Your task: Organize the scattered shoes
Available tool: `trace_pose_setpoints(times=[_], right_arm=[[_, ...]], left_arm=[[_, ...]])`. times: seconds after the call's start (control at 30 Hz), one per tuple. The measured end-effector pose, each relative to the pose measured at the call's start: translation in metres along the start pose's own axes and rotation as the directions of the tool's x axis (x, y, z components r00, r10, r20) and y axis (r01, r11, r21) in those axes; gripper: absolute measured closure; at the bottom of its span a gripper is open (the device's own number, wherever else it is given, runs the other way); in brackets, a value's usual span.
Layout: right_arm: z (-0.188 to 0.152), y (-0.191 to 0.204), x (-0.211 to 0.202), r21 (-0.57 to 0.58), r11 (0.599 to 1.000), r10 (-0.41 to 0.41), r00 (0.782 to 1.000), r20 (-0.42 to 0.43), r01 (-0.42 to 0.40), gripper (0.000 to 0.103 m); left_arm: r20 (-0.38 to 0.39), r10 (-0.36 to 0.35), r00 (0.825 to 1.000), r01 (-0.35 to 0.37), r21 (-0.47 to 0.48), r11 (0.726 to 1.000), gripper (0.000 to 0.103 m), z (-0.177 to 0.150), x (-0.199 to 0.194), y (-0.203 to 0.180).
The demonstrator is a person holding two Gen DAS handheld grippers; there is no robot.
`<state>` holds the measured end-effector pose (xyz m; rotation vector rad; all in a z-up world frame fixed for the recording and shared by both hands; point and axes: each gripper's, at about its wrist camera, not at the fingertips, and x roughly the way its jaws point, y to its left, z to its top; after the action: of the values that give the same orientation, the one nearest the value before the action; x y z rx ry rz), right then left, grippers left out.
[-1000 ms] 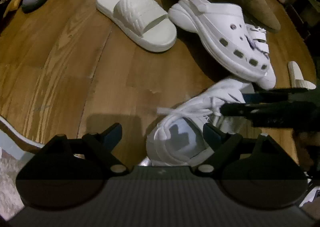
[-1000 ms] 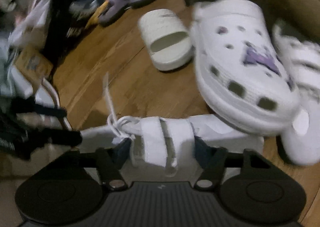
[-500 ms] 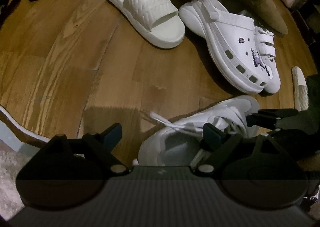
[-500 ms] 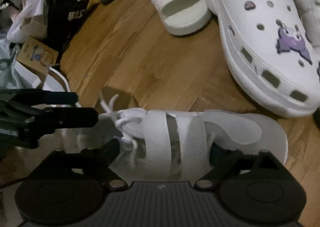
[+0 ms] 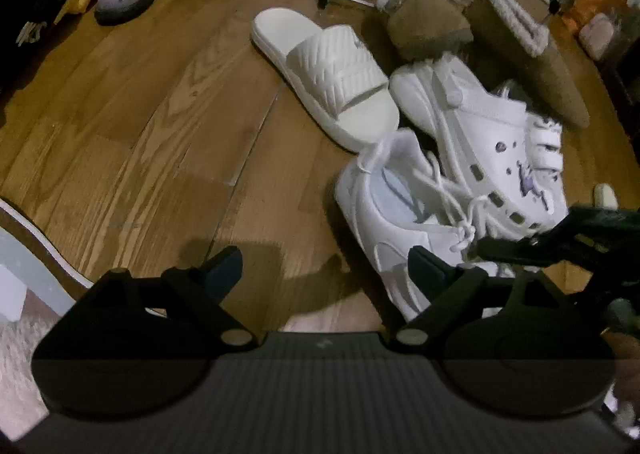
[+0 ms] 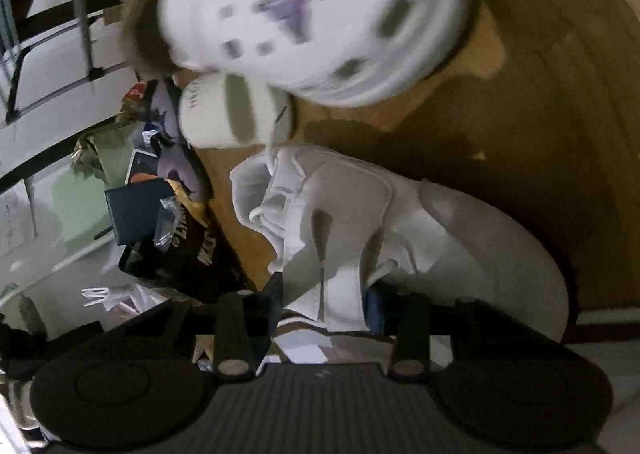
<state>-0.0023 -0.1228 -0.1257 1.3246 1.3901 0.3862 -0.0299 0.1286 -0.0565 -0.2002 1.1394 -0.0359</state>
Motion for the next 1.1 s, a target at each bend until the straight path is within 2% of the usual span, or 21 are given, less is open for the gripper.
trace_pose_setpoints(times=[0.03,0.1,0.13,0.2,0.33,0.37,0.43,0.47,0.53,0.57,0.6,0.73,0.77,0.8,0.87,0.9,0.93,0.97,1.03,1.1], right_arm=[[0.000,0.008,0.005,-0.072,0.997,-0.030,0.999,-0.031,0.028,0.026],[0.001,0.019,0.010,-0.191,0.978,-0.099,0.991,-0.087,0.081,0.011],[0.001,0.018,0.009,-0.219,0.970,-0.138,0.984,-0.116,0.110,0.009],[0.006,0.012,-0.006,-0.234,0.969,-0.120,0.982,-0.146,0.083,0.008],[0.014,0.001,-0.035,-0.237,0.971,-0.027,0.985,-0.170,-0.014,0.008],[0.016,0.003,-0.041,-0.276,0.961,-0.032,0.987,-0.160,-0.013,0.008],[0.017,0.012,-0.046,-0.418,0.905,-0.129,0.988,-0.089,0.080,0.008],[0.016,0.016,-0.046,-0.497,0.856,-0.192,0.980,-0.048,0.144,0.009],[0.013,0.022,-0.040,-0.631,0.731,-0.311,0.950,0.034,0.262,0.008],[0.011,0.022,-0.035,-0.683,0.670,-0.352,0.934,0.051,0.290,0.008],[0.010,0.021,-0.032,-0.713,0.637,-0.375,0.926,0.045,0.293,0.009],[0.001,0.004,-0.012,-0.788,0.562,-0.460,0.887,-0.043,0.253,0.009],[-0.001,-0.001,-0.008,-0.799,0.548,-0.472,0.880,-0.053,0.246,0.010],[-0.004,-0.008,-0.004,-0.803,0.540,-0.485,0.873,-0.053,0.251,0.015],[-0.006,-0.011,-0.004,-0.779,0.568,-0.467,0.884,-0.038,0.266,0.018],[-0.004,-0.011,-0.004,-0.758,0.594,-0.453,0.890,-0.039,0.269,0.023],[-0.001,-0.012,-0.003,-0.722,0.640,-0.430,0.901,-0.053,0.263,0.031],[0.003,-0.013,-0.002,-0.671,0.699,-0.398,0.914,-0.076,0.248,0.036],[0.007,-0.013,0.003,-0.594,0.777,-0.340,0.933,-0.118,0.208,0.045],[0.004,-0.008,0.009,-0.516,0.844,-0.266,0.949,-0.167,0.146,0.046]], left_arm=[[-0.014,0.004,1.000,-0.004,-0.002,1.000,0.013,0.000,0.003,0.000],[-0.039,-0.001,0.999,0.000,-0.016,1.000,0.013,-0.001,0.008,0.001],[-0.041,-0.007,0.999,0.005,-0.034,0.999,0.013,0.000,0.009,0.003],[-0.037,-0.022,0.999,0.018,-0.089,0.996,0.012,0.001,0.010,0.007],[-0.088,-0.004,0.996,0.000,-0.038,0.999,0.012,-0.001,0.023,-0.006],[-0.110,0.004,0.994,-0.005,-0.016,1.000,0.012,-0.003,0.028,-0.012],[-0.132,-0.003,0.991,0.001,-0.018,1.000,0.012,-0.006,0.033,-0.016],[-0.152,-0.014,0.988,0.010,-0.030,0.999,0.012,-0.007,0.038,-0.019],[-0.170,-0.014,0.985,0.006,-0.049,0.999,0.007,-0.009,0.047,-0.022],[-0.169,-0.007,0.986,-0.001,-0.050,0.999,0.006,-0.008,0.049,-0.024],[-0.169,-0.002,0.986,-0.006,-0.051,0.999,0.006,-0.008,0.051,-0.025],[-0.189,0.013,0.982,-0.022,-0.046,0.999,0.006,-0.001,0.070,-0.032],[-0.189,0.015,0.982,-0.024,-0.047,0.999,0.006,0.001,0.077,-0.034],[-0.187,0.019,0.982,-0.028,-0.048,0.998,0.008,0.003,0.080,-0.035],[-0.159,0.027,0.987,-0.035,-0.050,0.998,0.013,0.009,0.083,-0.038],[-0.140,0.031,0.990,-0.039,-0.050,0.998,0.022,0.014,0.081,-0.039],[-0.121,0.038,0.992,-0.045,-0.053,0.998,0.029,0.017,0.078,-0.039],[-0.085,0.054,0.995,-0.059,-0.057,0.997,0.029,0.023,0.072,-0.038],[-0.046,0.095,0.994,-0.097,-0.053,0.994,0.029,0.029,0.063,-0.037],[-0.004,0.136,0.991,-0.136,-0.044,0.990,0.028,0.033,0.049,-0.034]])
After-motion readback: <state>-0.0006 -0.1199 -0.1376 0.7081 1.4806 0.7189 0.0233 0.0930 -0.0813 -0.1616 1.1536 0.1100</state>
